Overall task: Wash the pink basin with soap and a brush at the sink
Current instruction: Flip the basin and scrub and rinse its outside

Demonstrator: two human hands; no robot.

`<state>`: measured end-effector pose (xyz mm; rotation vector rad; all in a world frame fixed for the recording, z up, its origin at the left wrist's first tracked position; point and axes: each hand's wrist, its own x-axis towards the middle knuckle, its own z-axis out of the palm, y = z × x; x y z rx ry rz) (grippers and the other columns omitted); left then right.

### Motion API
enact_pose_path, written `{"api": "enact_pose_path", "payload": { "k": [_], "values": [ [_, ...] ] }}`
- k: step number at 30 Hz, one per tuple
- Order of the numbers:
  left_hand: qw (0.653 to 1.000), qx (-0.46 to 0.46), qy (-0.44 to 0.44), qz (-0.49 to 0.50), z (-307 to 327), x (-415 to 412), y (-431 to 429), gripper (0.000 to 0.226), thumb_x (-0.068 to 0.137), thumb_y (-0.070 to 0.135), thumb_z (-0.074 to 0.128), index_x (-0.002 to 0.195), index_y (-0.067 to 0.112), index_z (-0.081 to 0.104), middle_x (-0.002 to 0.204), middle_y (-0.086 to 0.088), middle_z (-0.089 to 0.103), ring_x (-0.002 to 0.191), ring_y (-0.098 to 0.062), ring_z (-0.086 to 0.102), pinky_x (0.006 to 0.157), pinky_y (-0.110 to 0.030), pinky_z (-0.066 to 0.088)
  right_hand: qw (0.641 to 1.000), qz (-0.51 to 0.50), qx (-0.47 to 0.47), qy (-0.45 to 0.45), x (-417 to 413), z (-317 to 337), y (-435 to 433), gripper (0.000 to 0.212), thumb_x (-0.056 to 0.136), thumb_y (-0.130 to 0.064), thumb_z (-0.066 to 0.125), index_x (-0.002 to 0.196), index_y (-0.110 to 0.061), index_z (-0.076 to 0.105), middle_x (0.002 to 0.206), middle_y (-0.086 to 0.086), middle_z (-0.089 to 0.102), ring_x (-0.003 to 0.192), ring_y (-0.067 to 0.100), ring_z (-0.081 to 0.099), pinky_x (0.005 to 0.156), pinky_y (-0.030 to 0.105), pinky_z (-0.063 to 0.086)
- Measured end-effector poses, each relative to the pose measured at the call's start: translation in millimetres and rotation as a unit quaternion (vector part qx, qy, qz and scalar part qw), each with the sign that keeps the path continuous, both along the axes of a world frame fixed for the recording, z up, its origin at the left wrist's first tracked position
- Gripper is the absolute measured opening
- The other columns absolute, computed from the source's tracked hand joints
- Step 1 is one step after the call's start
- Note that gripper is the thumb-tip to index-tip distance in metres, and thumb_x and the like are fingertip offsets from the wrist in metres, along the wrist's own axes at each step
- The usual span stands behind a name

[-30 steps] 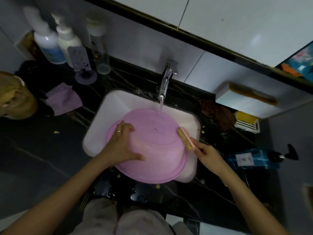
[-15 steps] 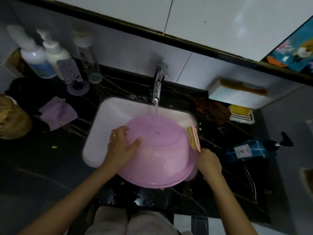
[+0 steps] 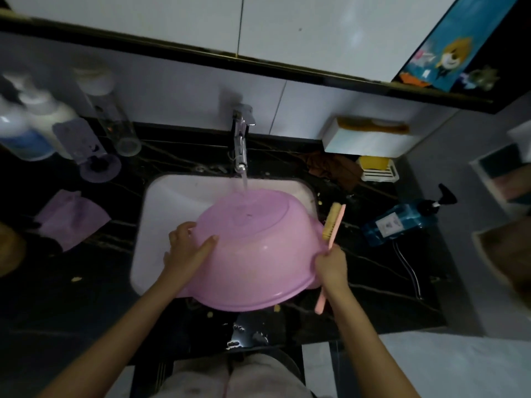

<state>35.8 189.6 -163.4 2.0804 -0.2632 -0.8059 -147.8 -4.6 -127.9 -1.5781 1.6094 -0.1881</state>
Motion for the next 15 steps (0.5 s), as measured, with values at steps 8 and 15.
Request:
{"api": "enact_pose_path", "payload": {
  "k": [8, 15],
  "values": [
    [0.990, -0.099, 0.037, -0.089, 10, -14, -35, 0.087, 0.071, 0.051, 0.046, 0.146, 0.016, 0.021, 0.148, -0.008, 0.018, 0.134, -0.021, 0.027, 0.106, -0.030, 0.025, 0.991, 0.057, -0.121, 0.028, -18, 27, -63, 0.028, 0.097, -0.011, 0.042, 0.122, -0.003, 0.053, 0.110, 0.015, 0.061, 0.092, 0.023, 0.058, 0.076, 0.032, 0.045],
    [0.985, -0.132, 0.026, -0.111, 5, 5, -70, 0.055, 0.096, 0.026, 0.048, 0.145, 0.014, 0.026, 0.138, 0.002, 0.037, 0.127, -0.019, 0.040, 0.104, -0.032, 0.034, 0.984, 0.098, -0.113, 0.098, -34, 5, -77, 0.025, 0.098, -0.030, 0.043, 0.111, -0.013, 0.056, 0.101, 0.011, 0.065, 0.087, 0.028, 0.062, 0.073, 0.038, 0.051]
  ]
}}
